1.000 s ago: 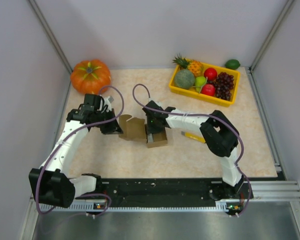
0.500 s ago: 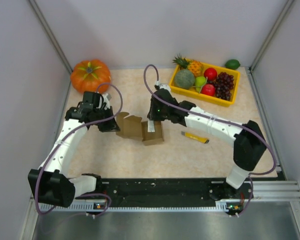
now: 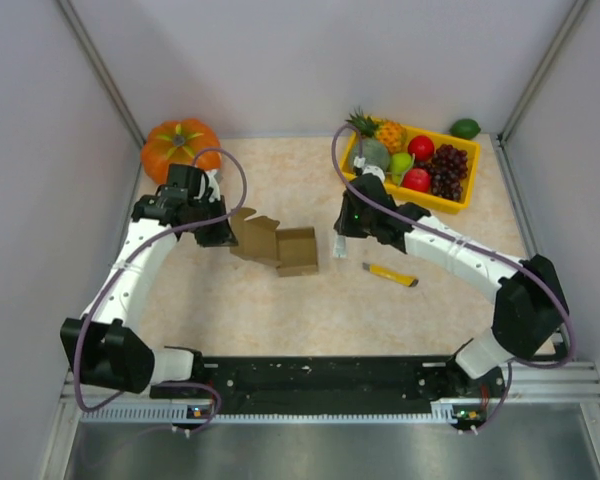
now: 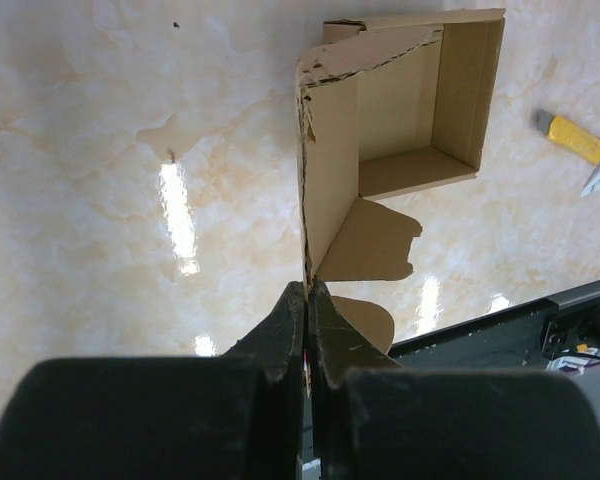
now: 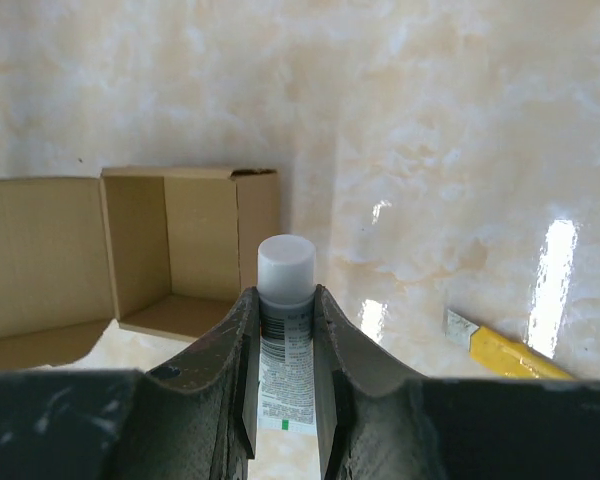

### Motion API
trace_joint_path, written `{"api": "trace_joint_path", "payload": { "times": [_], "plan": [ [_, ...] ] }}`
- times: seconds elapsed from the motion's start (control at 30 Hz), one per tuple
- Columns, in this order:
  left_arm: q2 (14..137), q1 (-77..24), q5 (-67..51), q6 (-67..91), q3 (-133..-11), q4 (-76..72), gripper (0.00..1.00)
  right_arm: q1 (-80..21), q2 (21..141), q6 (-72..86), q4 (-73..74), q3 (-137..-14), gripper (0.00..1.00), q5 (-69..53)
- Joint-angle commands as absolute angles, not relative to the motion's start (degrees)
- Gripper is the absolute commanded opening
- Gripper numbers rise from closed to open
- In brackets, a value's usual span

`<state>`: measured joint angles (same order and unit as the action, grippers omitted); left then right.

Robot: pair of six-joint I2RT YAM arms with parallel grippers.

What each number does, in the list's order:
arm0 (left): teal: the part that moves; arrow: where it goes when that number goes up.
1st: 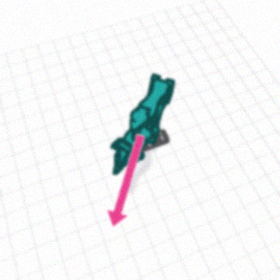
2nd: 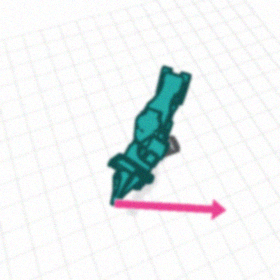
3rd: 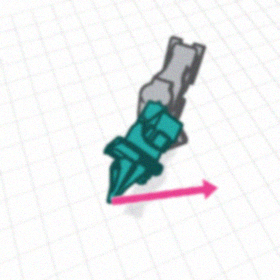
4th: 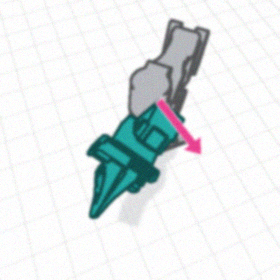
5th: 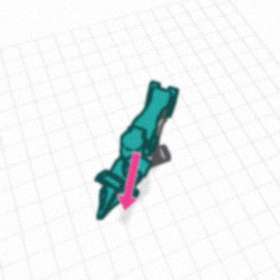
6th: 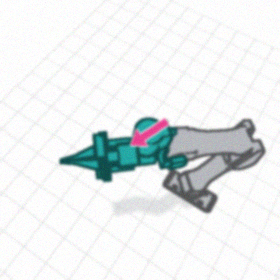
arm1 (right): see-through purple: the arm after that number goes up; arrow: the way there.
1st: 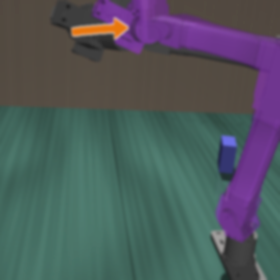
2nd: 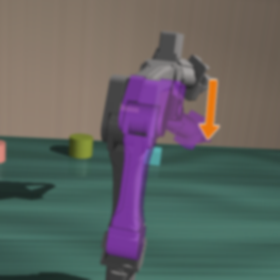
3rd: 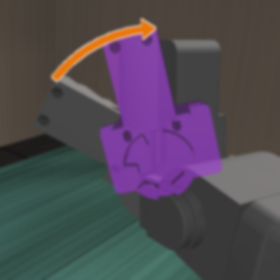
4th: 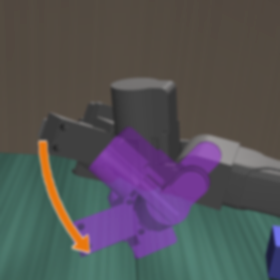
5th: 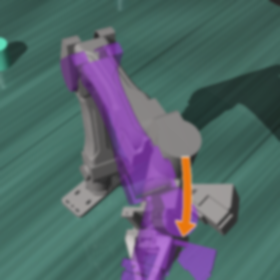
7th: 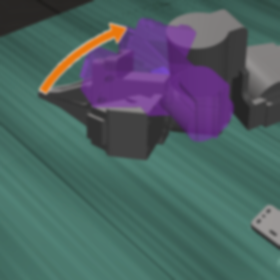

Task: Unpack the express box

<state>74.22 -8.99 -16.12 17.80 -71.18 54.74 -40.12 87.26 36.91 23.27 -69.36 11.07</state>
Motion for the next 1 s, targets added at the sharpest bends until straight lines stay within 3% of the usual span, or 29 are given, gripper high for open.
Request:
{"api": "trace_joint_path", "payload": {
  "times": [0.0,0.27,0.47,0.53,0.57,0.6,0.73,0.97],
  "plan": [
    [77.7,-9.1,-18.3,17.5,-74.7,52.2,0.02,-39.9,91.2,33.0,21.1,-68.3,0.17,7.6],
    [78.2,-9.1,-19.0,15.8,-76.6,52.5,0.13,-39.9,100.8,33.1,20.6,-69.0,0.18,8.4],
    [79.0,-9.1,-19.0,15.2,-78.0,53.5,0.15,-39.6,104.6,33.2,20.1,-69.6,0.21,10.8],
    [79.3,-9.1,-19.4,15.2,-78.4,53.6,0.19,-39.6,104.8,33.2,20.1,-69.5,0.27,10.9],
    [79.2,-9.1,-19.6,15.3,-78.5,53.7,0.22,-39.6,104.2,33.2,20.0,-69.3,0.41,10.9],
    [79.0,-9.1,-19.5,15.5,-78.8,53.8,0.3,-39.6,103.2,33.4,19.3,-68.8,0.47,10.9],
    [77.3,-9.1,-19.9,16.0,-78.9,52.7,0.44,-39.6,97.9,33.2,19.2,-67.0,0.65,11.6],
    [72.3,-9.1,-19.4,16.4,-78.7,52.1,0.64,-39.6,86.5,32.9,24.5,-67.9,0.78,13.0]
  ]
}}
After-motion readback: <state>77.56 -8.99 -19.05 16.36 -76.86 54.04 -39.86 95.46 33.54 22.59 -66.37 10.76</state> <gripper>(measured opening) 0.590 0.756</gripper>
